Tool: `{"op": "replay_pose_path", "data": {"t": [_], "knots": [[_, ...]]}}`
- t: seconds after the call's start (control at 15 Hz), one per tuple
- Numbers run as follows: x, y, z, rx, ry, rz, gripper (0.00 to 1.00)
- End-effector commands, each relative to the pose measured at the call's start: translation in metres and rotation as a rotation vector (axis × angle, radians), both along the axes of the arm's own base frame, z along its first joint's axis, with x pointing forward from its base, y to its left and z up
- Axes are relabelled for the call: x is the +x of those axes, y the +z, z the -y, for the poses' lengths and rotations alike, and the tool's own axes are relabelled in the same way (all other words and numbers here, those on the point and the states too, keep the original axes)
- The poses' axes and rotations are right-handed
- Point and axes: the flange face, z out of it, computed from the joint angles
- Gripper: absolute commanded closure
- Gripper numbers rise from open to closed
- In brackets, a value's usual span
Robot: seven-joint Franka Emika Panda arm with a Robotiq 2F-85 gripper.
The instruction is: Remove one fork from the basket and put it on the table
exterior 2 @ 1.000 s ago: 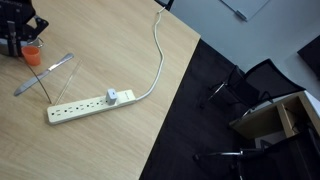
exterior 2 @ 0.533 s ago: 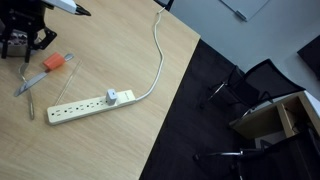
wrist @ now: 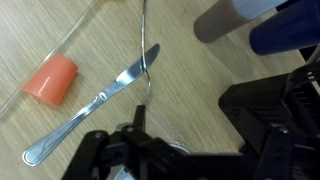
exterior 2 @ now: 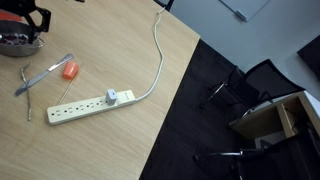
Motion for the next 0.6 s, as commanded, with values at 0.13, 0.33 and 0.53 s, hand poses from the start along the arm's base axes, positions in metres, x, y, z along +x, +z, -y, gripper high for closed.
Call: {"op": "replay_pose_path", "data": {"t": [0.13, 0.33, 0.53], "knots": [[0.0003, 0.0089, -0.0075, 0.011, 0.012, 0.012, 0.00], [0.0001, 0.0073, -0.0050, 0.014, 0.013, 0.009, 0.00], [0.0001, 0.0073, -0.0051, 0.014, 0.014, 0.009, 0.00]]}}
